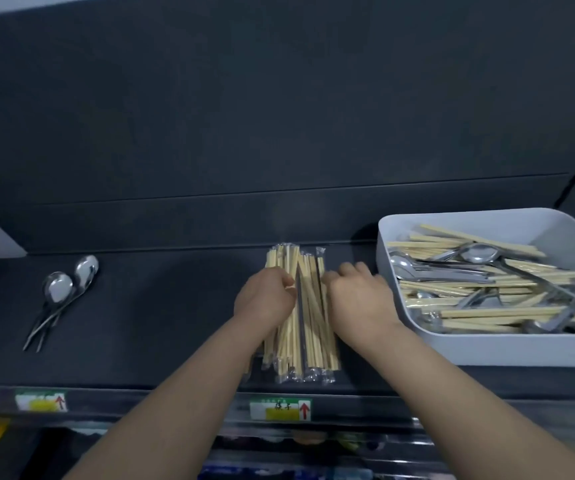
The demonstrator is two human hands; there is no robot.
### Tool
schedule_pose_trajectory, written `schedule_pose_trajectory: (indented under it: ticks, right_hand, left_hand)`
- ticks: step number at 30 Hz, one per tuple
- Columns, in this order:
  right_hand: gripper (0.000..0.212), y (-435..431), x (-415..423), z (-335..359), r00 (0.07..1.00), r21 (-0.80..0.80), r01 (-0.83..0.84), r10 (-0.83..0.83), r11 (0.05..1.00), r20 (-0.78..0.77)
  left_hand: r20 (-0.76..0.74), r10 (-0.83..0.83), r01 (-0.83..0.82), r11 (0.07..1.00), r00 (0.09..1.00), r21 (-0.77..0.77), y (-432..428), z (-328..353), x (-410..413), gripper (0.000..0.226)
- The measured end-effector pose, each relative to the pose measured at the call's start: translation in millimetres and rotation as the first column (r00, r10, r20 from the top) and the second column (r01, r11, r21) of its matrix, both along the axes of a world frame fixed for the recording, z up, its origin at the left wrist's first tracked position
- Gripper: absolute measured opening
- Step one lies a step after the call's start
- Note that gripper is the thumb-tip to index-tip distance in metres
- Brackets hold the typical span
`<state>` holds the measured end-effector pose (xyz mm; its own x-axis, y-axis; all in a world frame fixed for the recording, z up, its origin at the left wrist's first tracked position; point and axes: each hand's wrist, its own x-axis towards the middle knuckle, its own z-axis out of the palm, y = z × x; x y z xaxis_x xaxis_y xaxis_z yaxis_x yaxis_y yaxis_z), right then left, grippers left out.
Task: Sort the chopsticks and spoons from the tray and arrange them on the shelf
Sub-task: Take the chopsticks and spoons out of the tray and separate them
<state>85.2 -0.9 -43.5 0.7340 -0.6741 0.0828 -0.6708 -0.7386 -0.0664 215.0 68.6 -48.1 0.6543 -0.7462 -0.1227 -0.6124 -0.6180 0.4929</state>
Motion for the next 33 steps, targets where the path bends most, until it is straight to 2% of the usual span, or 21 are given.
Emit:
schedule_pose_trajectory:
  ticks: [4,7,10,15,18,21,24,27,33]
  right_hand:
    - [0.024,-20.0,-31.8,14.8,0.990,-0.203,0.082,-0.056,0.976,0.129]
    - [0.028,-42.6,-68.2,19.0,0.986,-0.160,0.129,-0.109,0.979,0.125]
    - [0.032,-67.6,-108.5,16.7,0.974,-0.101,0.209,-0.199,0.973,0.104]
    - [0.032,-101.7,-173.5,16.2,0.937,-0.005,0.335,-0.332,0.942,0.107]
    - [0.033,-124.8,-206.6,17.1,0.912,-0.004,0.396,-0.393,0.918,0.114]
    - [0.029,-147.5,-223.2,14.2,0.900,0.024,0.433,-0.433,0.901,0.042]
    - [0.023,-161.3,-224.8,12.4,0.913,0.065,0.409,-0.407,0.910,-0.040]
    - [0.030,-167.5,-224.1,13.5,0.935,0.096,0.351,-0.344,0.931,-0.082]
    - [0.039,-173.4,-242.2,25.8,0.949,0.177,0.309,-0.315,0.934,0.007]
  left_hand:
    - [0.003,-0.066,0.066,0.986,0.998,-0.154,-30.2,18.5,-26.4,0.016]
    - [-0.002,-0.160,0.155,0.959,0.987,-0.238,-59.6,29.7,-57.4,0.014]
    - [0.001,-0.244,0.236,0.937,0.970,-0.258,-88.3,33.7,-91.9,0.014]
    - [-0.022,-0.351,0.343,0.924,0.936,-0.169,-125.4,25.8,-142.9,0.015]
    - [0.000,-0.362,0.361,0.927,0.932,-0.100,-142.8,18.8,-166.2,0.014]
    - [0.024,-0.336,0.337,0.940,0.941,-0.045,-156.4,17.9,-183.6,0.014]
    - [0.062,-0.307,0.308,0.951,0.950,-0.014,-165.5,19.0,-194.4,0.015]
    - [0.052,-0.264,0.265,0.964,0.963,-0.015,-172.6,17.3,-198.8,0.016]
    - [0.106,-0.167,0.166,0.986,0.980,0.018,-183.3,9.0,-189.1,0.017]
